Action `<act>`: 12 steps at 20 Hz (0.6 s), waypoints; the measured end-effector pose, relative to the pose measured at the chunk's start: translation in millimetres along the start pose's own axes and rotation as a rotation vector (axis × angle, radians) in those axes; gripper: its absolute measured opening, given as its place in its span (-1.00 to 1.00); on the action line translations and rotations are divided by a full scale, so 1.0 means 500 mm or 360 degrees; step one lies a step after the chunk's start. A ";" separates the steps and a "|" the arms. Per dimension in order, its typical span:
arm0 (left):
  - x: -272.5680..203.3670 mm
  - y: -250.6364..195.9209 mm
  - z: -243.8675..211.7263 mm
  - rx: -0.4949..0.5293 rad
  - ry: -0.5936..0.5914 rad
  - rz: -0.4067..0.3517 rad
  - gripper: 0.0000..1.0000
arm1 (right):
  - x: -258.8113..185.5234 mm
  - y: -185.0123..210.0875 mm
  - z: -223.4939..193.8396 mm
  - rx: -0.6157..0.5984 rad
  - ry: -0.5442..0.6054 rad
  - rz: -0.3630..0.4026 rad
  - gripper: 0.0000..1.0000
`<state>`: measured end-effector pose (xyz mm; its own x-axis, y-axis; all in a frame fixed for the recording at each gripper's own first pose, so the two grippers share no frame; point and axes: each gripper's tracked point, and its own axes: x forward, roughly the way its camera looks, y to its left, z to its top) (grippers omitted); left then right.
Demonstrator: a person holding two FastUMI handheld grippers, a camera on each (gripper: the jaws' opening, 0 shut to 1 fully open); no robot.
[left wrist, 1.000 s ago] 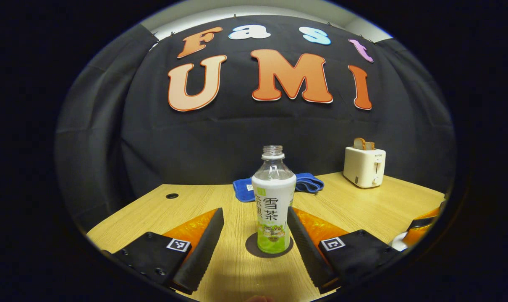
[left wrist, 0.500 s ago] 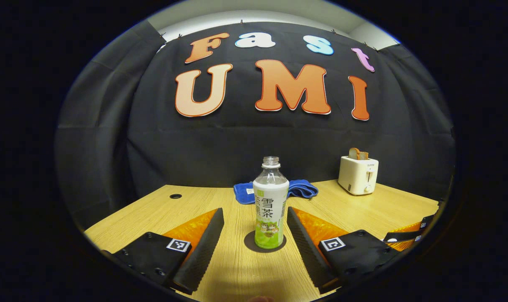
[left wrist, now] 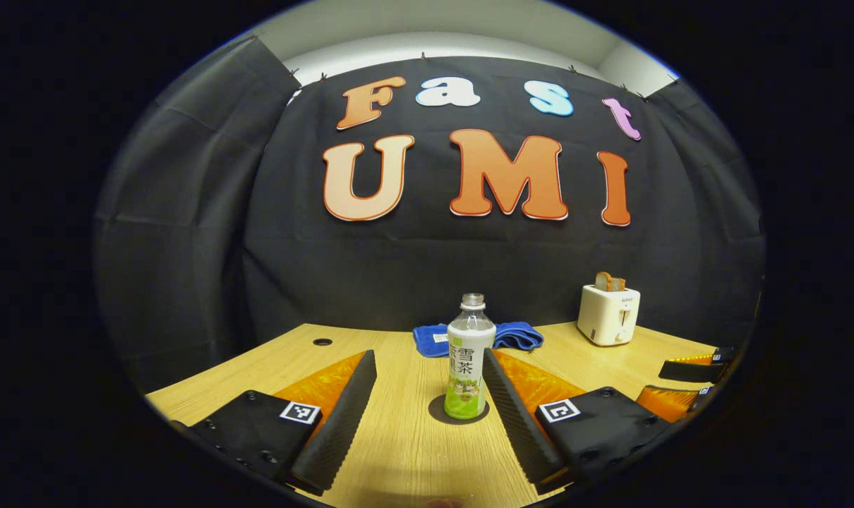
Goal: Open the teacup lid with one hand, grasp the water bottle and pour water into the teacup with the other hand; after pouring, place the water bottle on the coaster and then close the teacup lid.
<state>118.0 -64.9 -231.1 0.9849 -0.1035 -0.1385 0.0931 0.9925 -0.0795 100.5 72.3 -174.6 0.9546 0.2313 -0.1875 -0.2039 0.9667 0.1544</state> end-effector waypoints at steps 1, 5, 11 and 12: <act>-0.009 0.000 0.010 -0.0001 -0.0017 -0.0004 0.93 | -0.005 -0.004 0.011 -0.0001 -0.0019 -0.0004 0.51; -0.044 -0.004 0.042 0.0032 -0.0074 -0.0018 0.92 | -0.031 -0.001 0.051 -0.0061 -0.0098 -0.0011 0.67; -0.114 -0.018 0.105 0.0103 -0.0167 -0.0001 0.92 | -0.086 -0.005 0.137 -0.0100 -0.0246 -0.0060 0.70; -0.122 -0.019 0.113 0.0122 -0.0184 0.0005 0.89 | -0.097 -0.013 0.152 -0.0102 -0.0282 -0.0082 0.70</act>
<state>65.2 -64.1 -166.4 0.9950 -0.0968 -0.0237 0.0967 0.9953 -0.0032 72.0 46.4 -92.6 0.9863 0.1638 -0.0188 -0.1616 0.9831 0.0856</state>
